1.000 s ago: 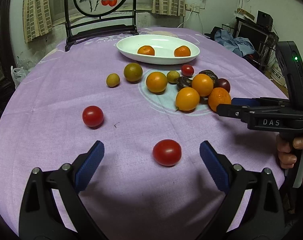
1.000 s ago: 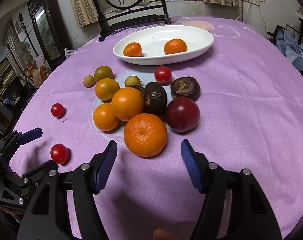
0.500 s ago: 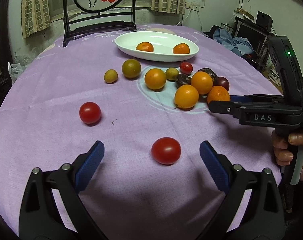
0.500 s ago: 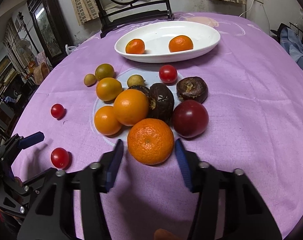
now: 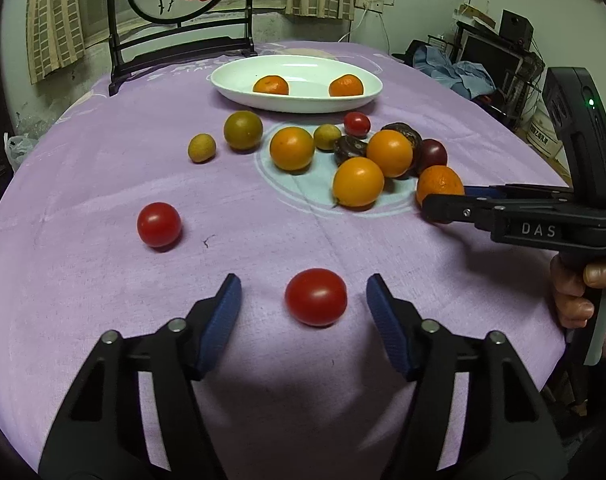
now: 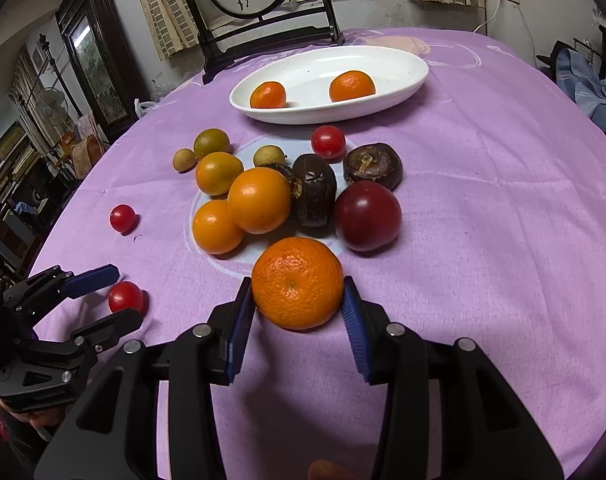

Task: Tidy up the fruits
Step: 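Grasp a large mandarin with the right gripper while the left gripper grasps a red tomato, then carry the mandarin and red tomato to the white plate and release both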

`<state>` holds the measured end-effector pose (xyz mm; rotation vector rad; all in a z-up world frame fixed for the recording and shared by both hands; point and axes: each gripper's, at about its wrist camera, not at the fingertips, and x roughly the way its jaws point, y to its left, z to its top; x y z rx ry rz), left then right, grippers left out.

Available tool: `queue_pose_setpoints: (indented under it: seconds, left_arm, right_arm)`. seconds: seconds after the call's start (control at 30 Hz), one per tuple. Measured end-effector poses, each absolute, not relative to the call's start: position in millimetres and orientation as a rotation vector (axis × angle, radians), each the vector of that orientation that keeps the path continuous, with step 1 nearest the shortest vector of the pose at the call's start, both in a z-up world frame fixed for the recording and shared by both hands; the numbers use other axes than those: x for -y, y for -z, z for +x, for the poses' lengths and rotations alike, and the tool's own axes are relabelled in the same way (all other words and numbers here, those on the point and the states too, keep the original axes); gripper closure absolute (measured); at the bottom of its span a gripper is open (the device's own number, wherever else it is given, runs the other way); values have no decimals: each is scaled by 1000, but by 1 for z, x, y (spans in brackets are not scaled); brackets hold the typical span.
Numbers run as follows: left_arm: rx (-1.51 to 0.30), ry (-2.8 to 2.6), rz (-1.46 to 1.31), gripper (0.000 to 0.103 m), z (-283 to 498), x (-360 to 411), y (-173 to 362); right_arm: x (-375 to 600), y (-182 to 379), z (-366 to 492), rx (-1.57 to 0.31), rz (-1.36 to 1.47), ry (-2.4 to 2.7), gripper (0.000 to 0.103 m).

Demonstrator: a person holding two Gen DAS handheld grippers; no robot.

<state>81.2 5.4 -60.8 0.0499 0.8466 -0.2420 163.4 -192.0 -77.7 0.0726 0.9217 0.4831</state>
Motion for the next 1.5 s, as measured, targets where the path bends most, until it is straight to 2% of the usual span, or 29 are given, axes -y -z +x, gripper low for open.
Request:
queue_pose_setpoints:
  seconds: [0.17, 0.43, 0.6, 0.8, 0.93, 1.13, 1.5]
  left_arm:
    - [-878, 245, 69, 62, 83, -1, 65]
    - [-888, 257, 78, 71, 83, 2, 66]
    - [-861, 270, 10, 71, 103, -4, 48]
    - [-733, 266, -83, 71, 189, 1, -5]
    - [-740, 198, -161, 71, 259, 7, -12]
    - [-842, 101, -235, 71, 339, 7, 10]
    - [-965, 53, -190, 71, 378, 4, 42]
  right_arm:
    - [194, 78, 163, -921, 84, -489, 59]
    - [198, 74, 160, -906, 98, -519, 59]
    - [210, 39, 175, -787, 169, -552, 59]
    - [213, 8, 258, -661, 221, -460, 59]
    - [206, 15, 316, -705, 250, -439, 59]
    - [194, 37, 369, -806, 229, -413, 59]
    - [184, 62, 400, -950, 201, -399, 59]
